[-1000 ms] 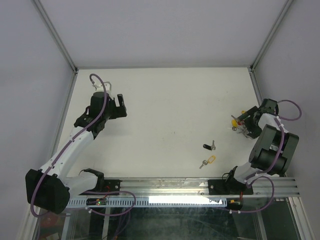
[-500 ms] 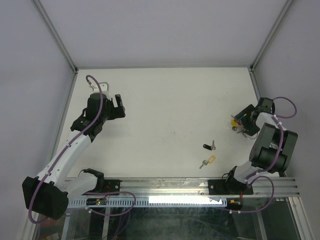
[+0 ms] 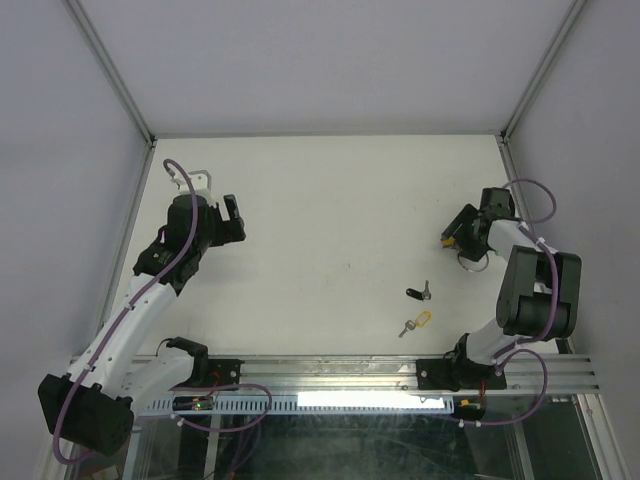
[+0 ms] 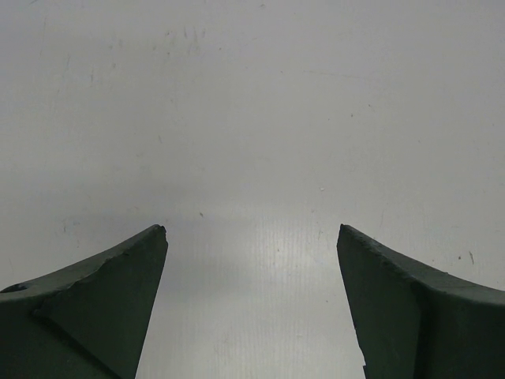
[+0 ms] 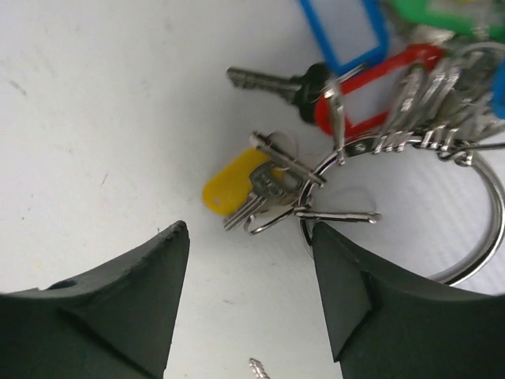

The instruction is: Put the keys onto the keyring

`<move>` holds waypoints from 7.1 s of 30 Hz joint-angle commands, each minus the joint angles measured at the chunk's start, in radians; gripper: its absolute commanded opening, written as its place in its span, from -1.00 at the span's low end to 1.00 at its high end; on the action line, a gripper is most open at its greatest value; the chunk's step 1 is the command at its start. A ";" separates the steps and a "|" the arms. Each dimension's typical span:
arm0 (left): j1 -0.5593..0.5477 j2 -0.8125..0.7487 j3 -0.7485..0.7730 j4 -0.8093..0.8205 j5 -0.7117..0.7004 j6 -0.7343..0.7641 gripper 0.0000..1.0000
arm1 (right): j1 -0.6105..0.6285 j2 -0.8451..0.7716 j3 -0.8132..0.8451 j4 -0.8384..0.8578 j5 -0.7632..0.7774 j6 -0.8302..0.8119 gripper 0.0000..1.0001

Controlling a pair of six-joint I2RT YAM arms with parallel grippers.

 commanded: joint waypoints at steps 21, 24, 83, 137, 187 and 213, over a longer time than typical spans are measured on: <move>-0.007 -0.069 -0.021 -0.024 -0.005 -0.002 0.69 | 0.510 0.167 0.114 0.043 0.055 0.113 -0.30; -0.008 -0.069 -0.021 -0.025 -0.001 -0.002 0.67 | 0.553 0.201 0.131 0.032 0.088 0.124 -0.41; -0.294 0.194 -0.312 0.659 0.154 -0.277 0.69 | 0.746 0.026 0.229 -0.177 0.296 -0.097 -0.22; -0.292 0.104 -0.371 0.606 0.145 -0.285 0.71 | 0.889 0.237 0.376 -0.178 0.241 0.107 -1.00; -0.293 0.103 -0.344 0.586 0.162 -0.245 0.70 | 0.939 0.241 0.451 -0.204 0.119 0.086 -1.00; -0.577 0.793 0.282 0.202 -0.129 -0.232 0.12 | 0.500 -0.432 0.027 -0.210 0.089 0.063 -0.57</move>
